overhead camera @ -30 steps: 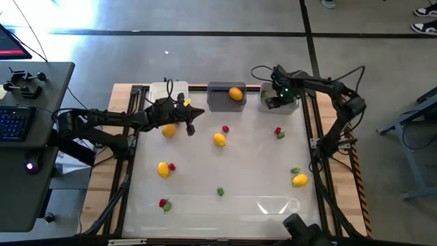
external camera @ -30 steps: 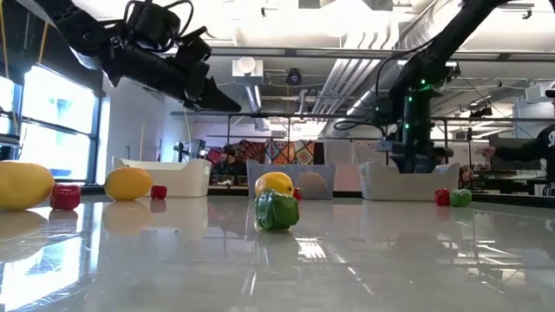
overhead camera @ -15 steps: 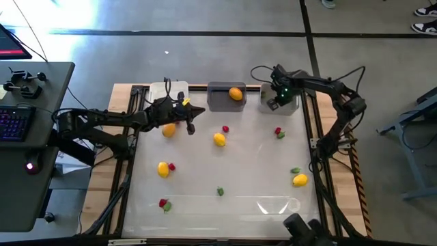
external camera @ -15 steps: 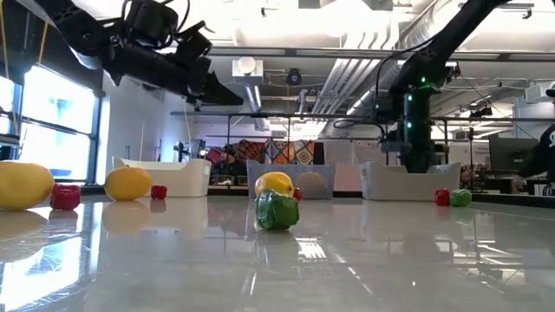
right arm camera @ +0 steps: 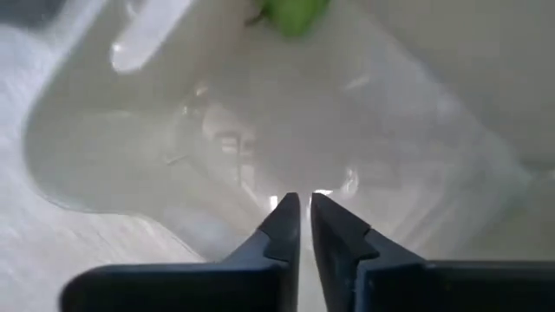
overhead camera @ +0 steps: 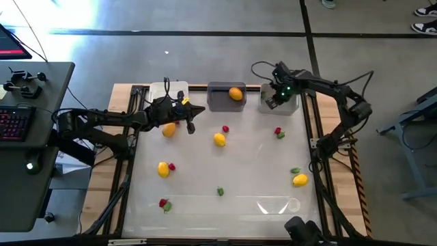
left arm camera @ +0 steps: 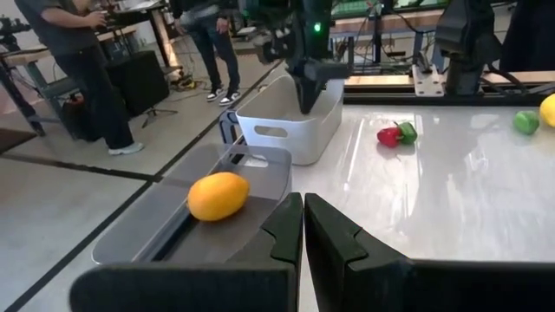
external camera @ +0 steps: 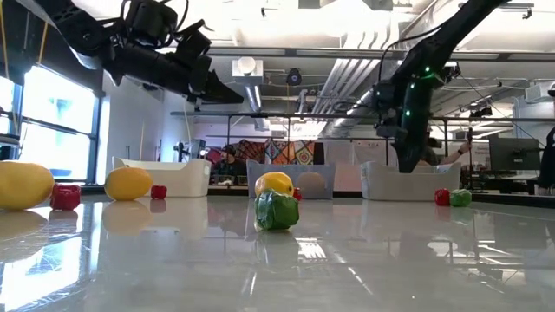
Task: Sort produce into baskets
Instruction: Adjust the gray bin
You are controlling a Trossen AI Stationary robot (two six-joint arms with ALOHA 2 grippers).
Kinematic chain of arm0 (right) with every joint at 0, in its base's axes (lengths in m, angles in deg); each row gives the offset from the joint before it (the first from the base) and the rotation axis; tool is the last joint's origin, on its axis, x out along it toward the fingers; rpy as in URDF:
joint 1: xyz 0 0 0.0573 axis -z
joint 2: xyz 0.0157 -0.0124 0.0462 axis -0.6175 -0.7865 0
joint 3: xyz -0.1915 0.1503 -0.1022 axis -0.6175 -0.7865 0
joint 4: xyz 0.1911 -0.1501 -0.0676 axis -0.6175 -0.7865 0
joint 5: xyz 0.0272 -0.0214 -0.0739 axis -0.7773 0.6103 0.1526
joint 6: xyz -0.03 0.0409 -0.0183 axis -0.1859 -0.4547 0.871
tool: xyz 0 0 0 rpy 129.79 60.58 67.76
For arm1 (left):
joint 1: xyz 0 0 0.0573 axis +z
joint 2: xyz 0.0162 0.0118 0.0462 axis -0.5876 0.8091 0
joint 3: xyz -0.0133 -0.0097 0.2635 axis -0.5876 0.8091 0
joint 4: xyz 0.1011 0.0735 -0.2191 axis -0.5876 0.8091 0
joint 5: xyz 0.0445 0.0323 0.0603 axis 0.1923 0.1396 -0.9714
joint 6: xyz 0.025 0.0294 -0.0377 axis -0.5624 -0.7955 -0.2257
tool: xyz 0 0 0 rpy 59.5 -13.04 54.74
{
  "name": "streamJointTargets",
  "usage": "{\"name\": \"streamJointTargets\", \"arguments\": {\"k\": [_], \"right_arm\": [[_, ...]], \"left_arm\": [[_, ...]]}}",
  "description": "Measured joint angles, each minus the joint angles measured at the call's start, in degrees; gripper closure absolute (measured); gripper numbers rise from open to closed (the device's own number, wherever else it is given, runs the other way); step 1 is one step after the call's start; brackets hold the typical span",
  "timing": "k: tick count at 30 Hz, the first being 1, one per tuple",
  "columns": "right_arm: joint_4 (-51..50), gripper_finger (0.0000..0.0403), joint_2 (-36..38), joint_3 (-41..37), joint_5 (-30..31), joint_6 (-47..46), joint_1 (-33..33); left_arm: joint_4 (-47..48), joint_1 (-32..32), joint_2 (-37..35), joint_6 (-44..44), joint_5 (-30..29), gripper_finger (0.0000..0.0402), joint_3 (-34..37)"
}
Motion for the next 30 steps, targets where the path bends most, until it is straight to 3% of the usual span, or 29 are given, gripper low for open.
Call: {"name": "streamJointTargets", "arguments": {"k": [8,11,15,20,30], "right_arm": [[-0.43,0.0288,-5.51,-0.05,1.06,-4.59,0.55],[-0.8,0.0274,-7.24,-0.08,1.1,-4.63,0.58],[-0.6,0.0299,-7.94,-0.1,1.86,-2.91,0.36],[1.77,0.039,-7.27,-0.1,6.21,-0.03,0.03],[7.22,0.0397,-0.8,0.08,6.97,2.52,0.03]], "left_arm": [[-0.39,0.21,0.0,0.04,0.02,0.0399,0.0],[-0.35,0.21,0.0,0.04,0.01,0.0399,0.0],[-0.28,0.21,0.0,0.04,0.02,0.0399,0.0],[-0.26,0.21,0.0,0.05,0.02,0.0399,0.0],[-0.22,0.21,0.0,0.07,0.02,0.0399,0.0]]}}
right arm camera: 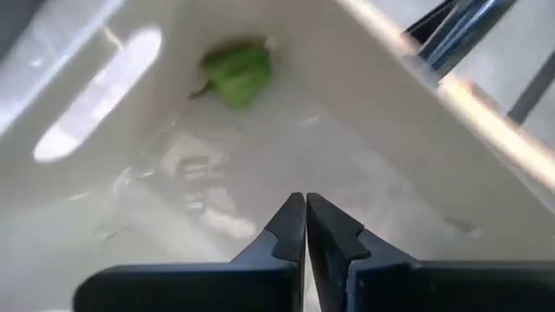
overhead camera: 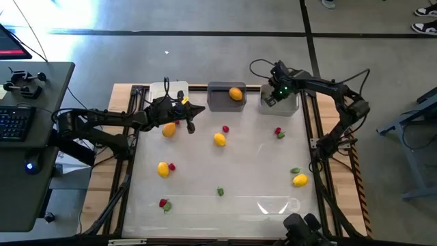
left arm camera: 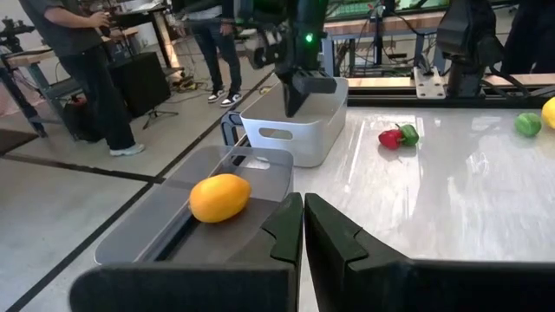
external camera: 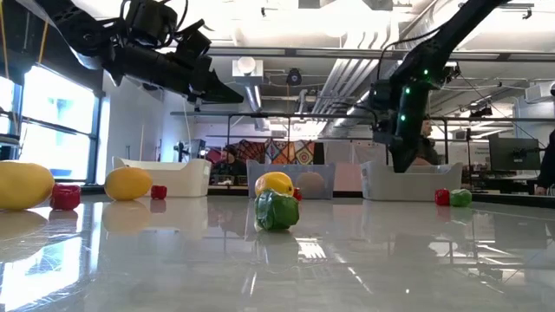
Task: Sort produce into baskets
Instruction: Adjust the gray bin
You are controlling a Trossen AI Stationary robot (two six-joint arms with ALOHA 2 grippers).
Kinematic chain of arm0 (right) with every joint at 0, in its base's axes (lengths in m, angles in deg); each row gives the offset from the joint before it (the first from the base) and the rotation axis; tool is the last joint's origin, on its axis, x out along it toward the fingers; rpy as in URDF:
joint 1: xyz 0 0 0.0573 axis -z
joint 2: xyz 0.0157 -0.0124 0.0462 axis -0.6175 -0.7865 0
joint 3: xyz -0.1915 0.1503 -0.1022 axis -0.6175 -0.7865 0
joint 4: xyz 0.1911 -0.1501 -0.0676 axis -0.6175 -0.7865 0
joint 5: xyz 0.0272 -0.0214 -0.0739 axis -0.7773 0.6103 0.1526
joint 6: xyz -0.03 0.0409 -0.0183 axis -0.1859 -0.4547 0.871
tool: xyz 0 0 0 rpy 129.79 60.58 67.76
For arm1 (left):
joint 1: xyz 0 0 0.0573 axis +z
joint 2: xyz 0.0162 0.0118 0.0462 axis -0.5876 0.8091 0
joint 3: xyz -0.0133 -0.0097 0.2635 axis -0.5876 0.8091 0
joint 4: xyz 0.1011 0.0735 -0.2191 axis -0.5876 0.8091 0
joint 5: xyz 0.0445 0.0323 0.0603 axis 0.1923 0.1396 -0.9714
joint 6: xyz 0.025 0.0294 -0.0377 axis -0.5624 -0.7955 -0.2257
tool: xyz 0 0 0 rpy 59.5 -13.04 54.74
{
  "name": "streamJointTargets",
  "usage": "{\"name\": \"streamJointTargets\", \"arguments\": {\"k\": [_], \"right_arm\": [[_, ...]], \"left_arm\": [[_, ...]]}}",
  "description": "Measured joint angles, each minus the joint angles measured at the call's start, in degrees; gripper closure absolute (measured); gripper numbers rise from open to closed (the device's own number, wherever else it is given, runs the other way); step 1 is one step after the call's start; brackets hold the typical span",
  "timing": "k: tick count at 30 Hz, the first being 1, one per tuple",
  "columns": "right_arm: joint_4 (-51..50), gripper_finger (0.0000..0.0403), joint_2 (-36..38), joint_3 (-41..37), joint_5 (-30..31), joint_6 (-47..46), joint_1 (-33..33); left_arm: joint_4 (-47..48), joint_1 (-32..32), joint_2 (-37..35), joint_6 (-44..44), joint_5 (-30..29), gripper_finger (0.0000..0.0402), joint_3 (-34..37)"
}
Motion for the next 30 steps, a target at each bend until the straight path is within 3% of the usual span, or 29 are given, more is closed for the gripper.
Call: {"name": "streamJointTargets", "arguments": {"k": [8,17,21,26,30], "right_arm": [[1.28,0.0378,2.9,0.0,5.87,9.01,-0.32],[5.37,0.0258,2.94,1.39,12.3,19.44,-0.68],[5.65,0.0226,2.94,3.82,9.86,24.58,-0.36],[5.41,0.0222,2.86,4.55,0.76,30.5,1.92],[4.75,0.0222,1.04,4.57,-0.82,31.9,3.64]], "left_arm": [[0.04,0.0,0.02,0.0,0.0,0.0399,0.0],[-0.07,0.0,0.02,0.0,-0.02,0.0399,0.0],[-0.11,0.02,0.02,-0.01,0.0,0.0399,0.0],[-0.09,0.02,0.02,-0.02,0.0,0.0399,0.0],[-0.08,0.02,0.02,-0.02,0.0,0.0399,0.0]]}}
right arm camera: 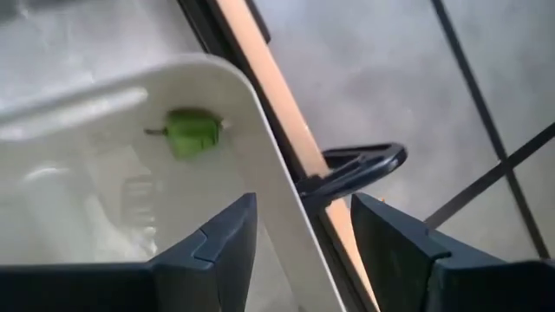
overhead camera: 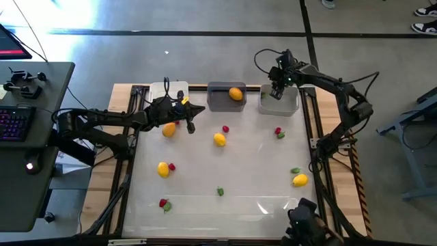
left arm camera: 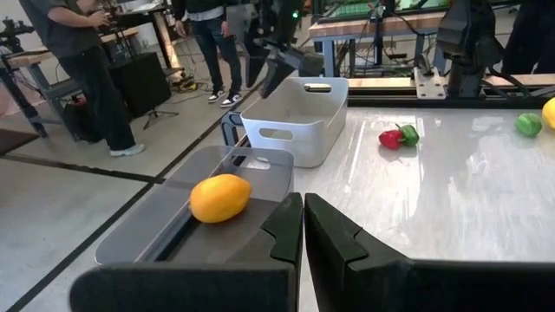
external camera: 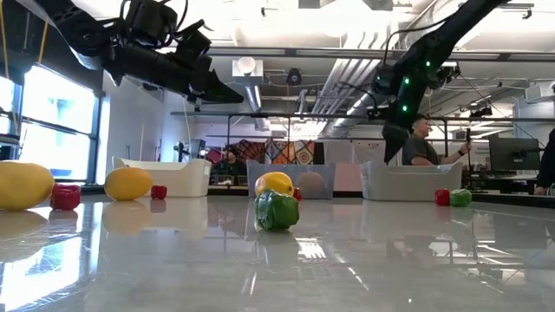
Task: Sort produce into baskets
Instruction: Adjust the gray bin
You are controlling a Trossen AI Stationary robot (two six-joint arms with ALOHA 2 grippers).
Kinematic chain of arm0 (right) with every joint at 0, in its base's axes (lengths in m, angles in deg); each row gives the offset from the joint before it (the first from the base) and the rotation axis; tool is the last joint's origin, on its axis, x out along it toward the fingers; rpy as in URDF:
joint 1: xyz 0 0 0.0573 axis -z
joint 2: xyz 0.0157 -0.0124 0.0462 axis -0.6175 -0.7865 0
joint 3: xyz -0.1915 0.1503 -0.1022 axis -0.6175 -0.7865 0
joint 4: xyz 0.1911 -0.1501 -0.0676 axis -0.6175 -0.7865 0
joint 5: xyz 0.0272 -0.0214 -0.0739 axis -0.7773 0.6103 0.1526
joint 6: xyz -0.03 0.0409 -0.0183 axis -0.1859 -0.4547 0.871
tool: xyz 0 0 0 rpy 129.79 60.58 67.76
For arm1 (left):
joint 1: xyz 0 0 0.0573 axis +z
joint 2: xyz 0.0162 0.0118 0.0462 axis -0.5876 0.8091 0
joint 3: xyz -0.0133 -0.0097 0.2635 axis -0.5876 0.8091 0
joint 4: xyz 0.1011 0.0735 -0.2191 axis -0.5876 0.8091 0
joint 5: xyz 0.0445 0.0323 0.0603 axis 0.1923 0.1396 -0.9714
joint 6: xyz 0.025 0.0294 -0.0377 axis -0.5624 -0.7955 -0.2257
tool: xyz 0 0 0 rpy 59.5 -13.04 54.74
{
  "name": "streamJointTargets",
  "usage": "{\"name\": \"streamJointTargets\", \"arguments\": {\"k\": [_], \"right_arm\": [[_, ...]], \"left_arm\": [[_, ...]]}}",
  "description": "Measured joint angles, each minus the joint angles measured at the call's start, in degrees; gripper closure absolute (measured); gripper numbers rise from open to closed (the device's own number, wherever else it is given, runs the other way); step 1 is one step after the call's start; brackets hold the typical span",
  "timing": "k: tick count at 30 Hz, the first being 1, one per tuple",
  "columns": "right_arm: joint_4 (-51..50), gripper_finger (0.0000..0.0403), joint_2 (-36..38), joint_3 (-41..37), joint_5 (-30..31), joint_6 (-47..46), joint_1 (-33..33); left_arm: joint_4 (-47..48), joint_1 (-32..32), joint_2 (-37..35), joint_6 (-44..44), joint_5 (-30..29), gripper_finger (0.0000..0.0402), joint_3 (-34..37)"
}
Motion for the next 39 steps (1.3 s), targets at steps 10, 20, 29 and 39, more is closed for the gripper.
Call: {"name": "streamJointTargets", "arguments": {"k": [10,20,29,39], "right_arm": [[0.03,0.0222,-3.15,0.0,0.05,2.08,1.27],[-1.6,0.0278,-3.19,0.0,-5.21,2.01,2.52],[-1.62,0.0396,-3.19,0.0,-5.58,2.35,2.5],[-0.31,0.0399,-1.58,-0.02,0.2,3.16,0.97]], "left_arm": [[0.01,0.0,0.02,-0.37,0.0,0.0399,0.02],[0.01,0.0,0.02,-0.5,0.0,0.0399,0.02],[0.01,0.0,0.02,-0.5,0.0,0.0399,0.02],[0.03,0.0,0.02,-0.5,0.02,0.0399,0.02]]}}
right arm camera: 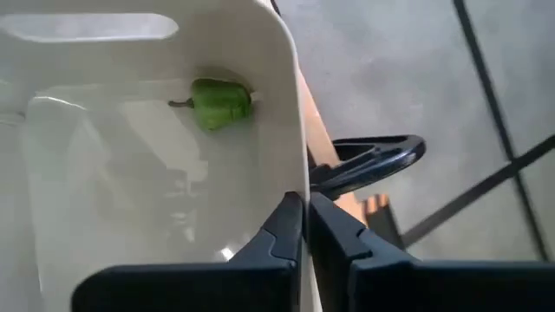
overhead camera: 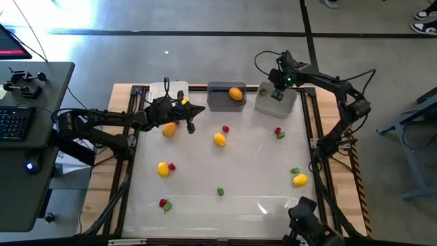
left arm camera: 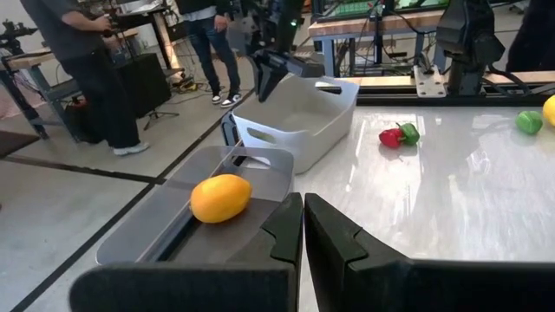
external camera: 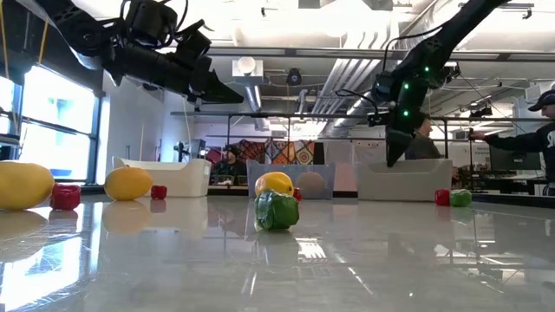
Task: Sort produce into baskets
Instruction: Adjust the gray bin
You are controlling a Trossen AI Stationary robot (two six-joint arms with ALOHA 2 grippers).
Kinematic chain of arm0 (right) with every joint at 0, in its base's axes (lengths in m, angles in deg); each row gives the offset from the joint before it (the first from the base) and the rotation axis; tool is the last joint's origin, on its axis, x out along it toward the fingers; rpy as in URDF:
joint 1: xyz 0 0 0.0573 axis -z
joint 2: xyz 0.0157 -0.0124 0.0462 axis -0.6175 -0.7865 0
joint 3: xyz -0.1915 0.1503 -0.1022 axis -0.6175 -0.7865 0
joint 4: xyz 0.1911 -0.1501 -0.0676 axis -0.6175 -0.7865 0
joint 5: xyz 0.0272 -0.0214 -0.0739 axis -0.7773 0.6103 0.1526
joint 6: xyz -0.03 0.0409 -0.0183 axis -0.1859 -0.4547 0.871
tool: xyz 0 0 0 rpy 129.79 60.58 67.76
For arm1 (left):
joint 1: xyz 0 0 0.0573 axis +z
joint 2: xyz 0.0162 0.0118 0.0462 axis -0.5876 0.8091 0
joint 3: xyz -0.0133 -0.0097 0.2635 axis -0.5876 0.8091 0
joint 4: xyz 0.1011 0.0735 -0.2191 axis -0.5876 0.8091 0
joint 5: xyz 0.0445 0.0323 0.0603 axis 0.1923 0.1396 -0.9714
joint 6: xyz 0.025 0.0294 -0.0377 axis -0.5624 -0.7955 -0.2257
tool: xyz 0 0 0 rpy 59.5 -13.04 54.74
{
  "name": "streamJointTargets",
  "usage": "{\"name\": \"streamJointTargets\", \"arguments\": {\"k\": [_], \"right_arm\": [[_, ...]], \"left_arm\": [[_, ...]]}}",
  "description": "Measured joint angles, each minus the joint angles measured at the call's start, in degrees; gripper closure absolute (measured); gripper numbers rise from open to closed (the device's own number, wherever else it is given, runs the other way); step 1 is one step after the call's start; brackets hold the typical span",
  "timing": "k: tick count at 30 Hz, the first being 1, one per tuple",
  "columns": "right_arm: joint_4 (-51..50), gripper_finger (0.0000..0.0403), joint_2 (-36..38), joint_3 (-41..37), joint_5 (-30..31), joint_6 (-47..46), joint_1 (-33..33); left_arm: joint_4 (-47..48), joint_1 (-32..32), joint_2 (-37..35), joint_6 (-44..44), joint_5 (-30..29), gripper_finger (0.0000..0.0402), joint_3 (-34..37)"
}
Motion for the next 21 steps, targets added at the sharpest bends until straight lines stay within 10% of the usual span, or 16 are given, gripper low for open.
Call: {"name": "streamJointTargets", "arguments": {"k": [21], "right_arm": [[-0.96,0.0402,1.05,0.07,0.12,8.79,-1.86]], "left_arm": [[0.01,0.0,0.0,0.5,0.0,0.0399,0.0]]}}
